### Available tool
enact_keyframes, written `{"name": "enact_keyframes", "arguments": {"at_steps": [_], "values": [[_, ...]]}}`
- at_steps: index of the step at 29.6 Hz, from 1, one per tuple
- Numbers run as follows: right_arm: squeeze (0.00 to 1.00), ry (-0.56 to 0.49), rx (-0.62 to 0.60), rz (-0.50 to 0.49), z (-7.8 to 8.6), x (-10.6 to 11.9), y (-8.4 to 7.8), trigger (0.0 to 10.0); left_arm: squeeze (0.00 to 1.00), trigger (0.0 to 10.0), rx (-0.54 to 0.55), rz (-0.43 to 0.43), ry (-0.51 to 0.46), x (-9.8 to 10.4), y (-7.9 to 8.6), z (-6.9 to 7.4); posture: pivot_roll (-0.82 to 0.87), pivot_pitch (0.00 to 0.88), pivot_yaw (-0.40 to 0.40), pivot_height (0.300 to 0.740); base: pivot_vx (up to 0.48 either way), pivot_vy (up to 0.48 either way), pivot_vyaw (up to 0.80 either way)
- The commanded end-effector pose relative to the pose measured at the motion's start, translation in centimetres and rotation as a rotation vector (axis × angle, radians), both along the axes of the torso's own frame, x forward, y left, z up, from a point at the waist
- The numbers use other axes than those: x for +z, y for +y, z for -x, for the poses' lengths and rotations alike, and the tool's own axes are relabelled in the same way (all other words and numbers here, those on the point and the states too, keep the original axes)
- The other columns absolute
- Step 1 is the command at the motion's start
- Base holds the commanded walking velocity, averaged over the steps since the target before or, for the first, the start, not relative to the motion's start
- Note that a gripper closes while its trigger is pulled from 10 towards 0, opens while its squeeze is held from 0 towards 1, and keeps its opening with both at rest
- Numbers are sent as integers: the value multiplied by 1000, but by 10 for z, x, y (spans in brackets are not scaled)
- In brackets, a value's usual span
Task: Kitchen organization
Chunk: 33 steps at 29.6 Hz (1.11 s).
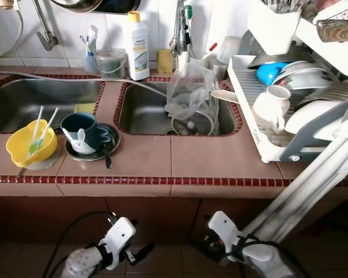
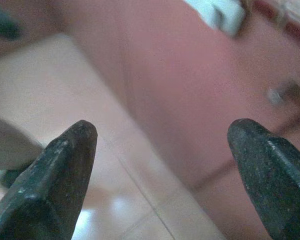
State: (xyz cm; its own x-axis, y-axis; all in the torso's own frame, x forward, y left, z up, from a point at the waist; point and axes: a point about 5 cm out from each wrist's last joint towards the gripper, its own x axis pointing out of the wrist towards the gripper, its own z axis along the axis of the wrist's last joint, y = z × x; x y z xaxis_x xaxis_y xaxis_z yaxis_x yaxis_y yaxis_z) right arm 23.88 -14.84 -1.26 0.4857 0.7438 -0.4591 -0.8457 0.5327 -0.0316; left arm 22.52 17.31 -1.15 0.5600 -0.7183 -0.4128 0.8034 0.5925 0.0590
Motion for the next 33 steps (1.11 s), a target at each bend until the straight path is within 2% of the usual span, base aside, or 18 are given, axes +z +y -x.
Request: {"name": "enact_keyframes", "arguments": {"at_steps": [1,3,6,7,8,9,11,12,14,16,18,21,28,32,33], "values": [[0,11,78,-60,-2,11,-1,10000,0,10000,-74,51,-18,13,0,-3,11,30,-22,740,0,0,0],[0,25,151,-102,-1,22,-3,10000,0,10000,-138,88,-33,27,0,-6,15,31,-23,740,0,0,0],[0,41,200,-136,1,30,-4,10000,0,10000,-173,119,-37,37,-2,-8,19,32,-24,740,0,0,0],[0,53,263,-176,3,42,-3,10000,0,10000,-222,141,-30,48,-5,-10,21,30,-25,740,0,0,0],[0,53,263,-176,3,42,-3,10000,0,10000,-222,141,-30,48,-5,-10,21,30,-25,740,0,0,0],[0,47,336,-227,4,61,0,10000,0,10000,-274,168,-37,63,-10,-13,22,28,-24,740,0,0,0],[0,40,369,-251,5,70,1,10000,0,10000,-297,185,-41,70,-13,-14,20,26,-23,740,0,0,0],[0,5,356,-296,-4,86,6,10000,0,10000,-290,217,-74,82,-17,-21,16,22,-20,740,0,0,0],[0,-34,341,-342,-12,102,9,10000,0,10000,-258,261,-115,97,-20,-30,12,21,-15,740,0,0,0],[0,-52,333,-360,-15,110,10,10000,0,10000,-232,285,-130,105,-21,-34,12,21,-15,740,0,0,0],[0,-110,299,-394,-27,127,13,10000,0,10000,-179,350,-170,126,-20,-50,4,17,-16,740,0,0,0],[0,-143,291,-426,-36,150,17,10000,0,10000,-150,387,-209,151,-20,-61,2,14,-17,740,0,0,0],[0,-231,257,-490,-52,181,30,10000,0,10000,-72,428,-291,180,-23,-75,1,7,-17,740,0,0,0],[0,-287,184,-548,-62,197,33,10000,0,10000,-16,461,-310,189,-27,-78,5,0,-19,740,0,0,0],[0,-310,147,-561,-66,201,34,10000,0,10000,20,445,-350,191,-27,-79,5,0,-20,740,0,0,0]]}}
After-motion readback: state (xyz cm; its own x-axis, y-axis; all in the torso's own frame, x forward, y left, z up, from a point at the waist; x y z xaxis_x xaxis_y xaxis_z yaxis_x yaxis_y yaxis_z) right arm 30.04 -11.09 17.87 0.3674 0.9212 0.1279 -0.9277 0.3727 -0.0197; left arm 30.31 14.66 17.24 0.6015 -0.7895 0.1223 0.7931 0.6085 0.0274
